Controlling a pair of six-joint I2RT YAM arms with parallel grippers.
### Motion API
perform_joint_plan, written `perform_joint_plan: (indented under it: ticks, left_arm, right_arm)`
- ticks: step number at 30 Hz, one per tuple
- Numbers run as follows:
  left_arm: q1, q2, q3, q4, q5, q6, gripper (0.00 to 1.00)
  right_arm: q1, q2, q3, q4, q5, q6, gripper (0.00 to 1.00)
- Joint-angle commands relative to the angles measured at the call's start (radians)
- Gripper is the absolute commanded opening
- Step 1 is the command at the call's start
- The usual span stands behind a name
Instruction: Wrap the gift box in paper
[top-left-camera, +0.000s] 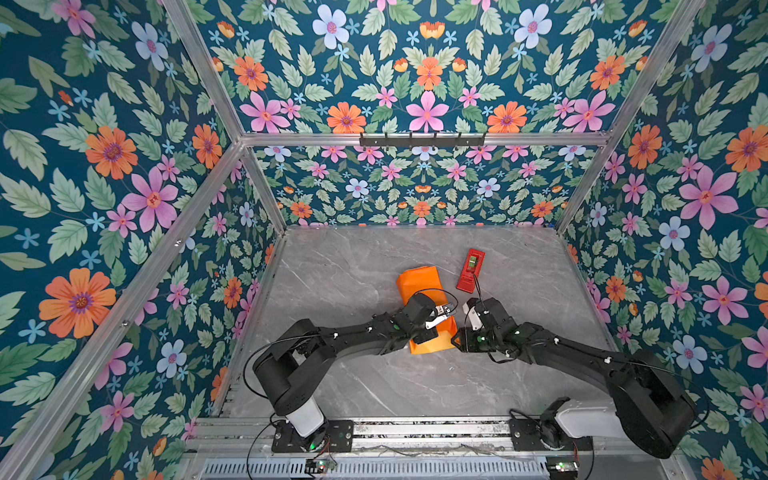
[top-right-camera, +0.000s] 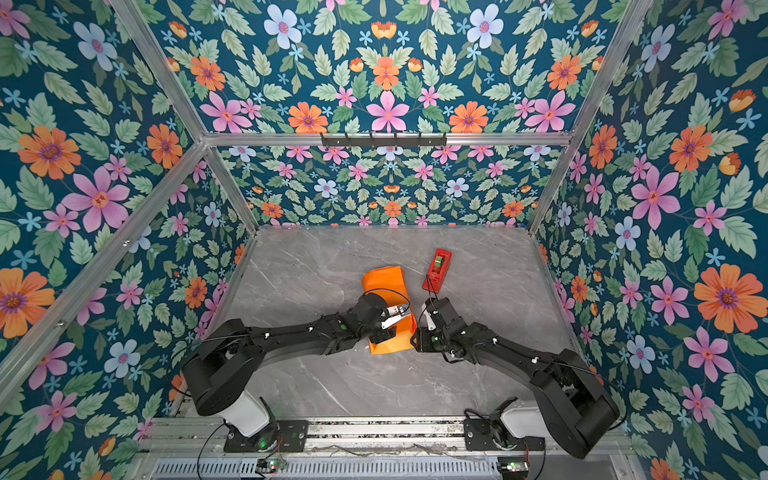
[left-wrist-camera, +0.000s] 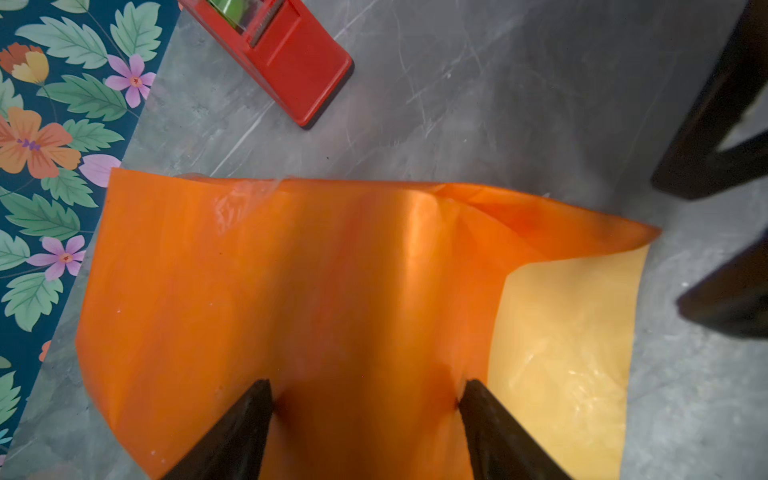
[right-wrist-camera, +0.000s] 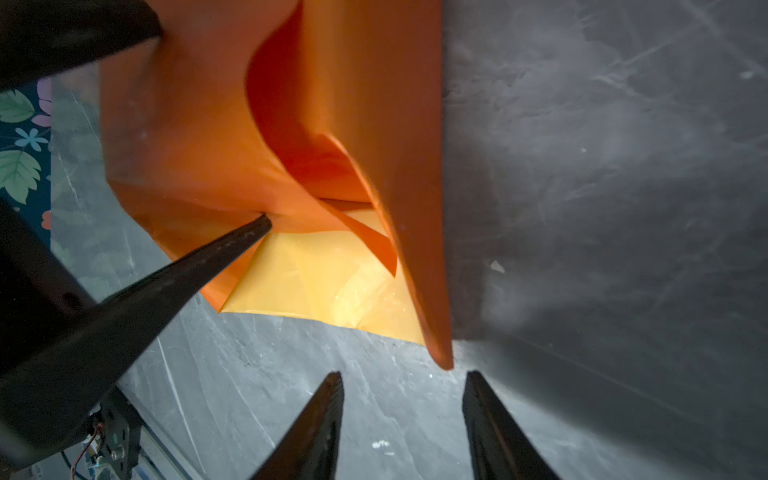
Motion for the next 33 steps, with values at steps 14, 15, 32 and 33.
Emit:
perform_joint_plan:
  ticks: [14,15,32,33]
  left_arm:
    - [0.002,0.047,-0.092,0.087,-0.04,0.121,0.73]
    - [0.002,0.051,-0.093,0.089,-0.04,0.125,0.73]
    - [0.003,-0.039,-0.064,0.074,0.118,0.075,0.79]
    - [0.003,-0.051,-0.063,0.075,0.13,0.067,0.8]
  right_arm:
    - [-0.133,0.091,0.058,0.121,-0.003,0.033,0.29]
    - [-0.133,0.107,0.063,0.122,0.003,0.033,0.27]
    - [-0.132,0.204,0.06,0.201,-0.056,0.046,0.19]
    - [-0.133,0.204,0.06,0.2,-0.054,0.045,0.18]
